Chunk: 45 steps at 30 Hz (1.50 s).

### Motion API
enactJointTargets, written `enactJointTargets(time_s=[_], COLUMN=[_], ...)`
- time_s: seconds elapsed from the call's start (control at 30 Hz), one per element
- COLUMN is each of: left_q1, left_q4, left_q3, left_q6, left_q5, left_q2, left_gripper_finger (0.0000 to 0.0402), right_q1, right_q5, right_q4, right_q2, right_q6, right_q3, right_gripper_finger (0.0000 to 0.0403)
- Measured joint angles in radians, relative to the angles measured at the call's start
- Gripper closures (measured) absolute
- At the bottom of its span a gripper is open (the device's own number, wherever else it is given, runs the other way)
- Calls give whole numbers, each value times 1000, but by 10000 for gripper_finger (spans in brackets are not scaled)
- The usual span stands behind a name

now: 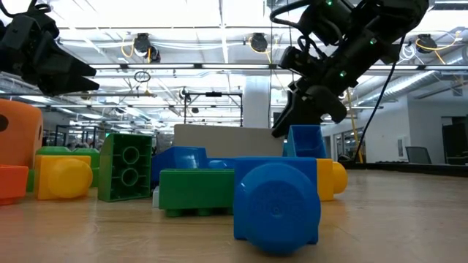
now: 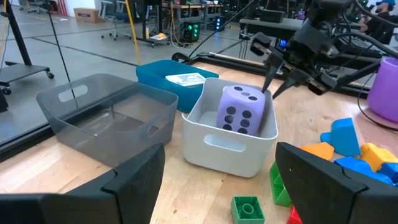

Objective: Pick & Place Toys
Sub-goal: Adjust the gray bin

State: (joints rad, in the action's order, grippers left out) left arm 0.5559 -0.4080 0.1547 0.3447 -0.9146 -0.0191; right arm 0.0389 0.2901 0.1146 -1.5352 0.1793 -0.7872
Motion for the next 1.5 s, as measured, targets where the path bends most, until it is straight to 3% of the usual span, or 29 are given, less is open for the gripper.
enactJointTargets(time_s=[0.3, 1.5], left_q1=[0, 0], left_q4=[0, 0], left_q3=[0, 0], left_q6=[0, 0], left_q5=[0, 0], left_q2=[0, 0], left_gripper_finger=[91, 91], right_q1=[1, 9], right_q5=[-8, -3], right_q4=[-6, 16], right_q2=[1, 8], right_q6=[24, -7], right_q3=[0, 1], right_gripper_finger=[399, 389])
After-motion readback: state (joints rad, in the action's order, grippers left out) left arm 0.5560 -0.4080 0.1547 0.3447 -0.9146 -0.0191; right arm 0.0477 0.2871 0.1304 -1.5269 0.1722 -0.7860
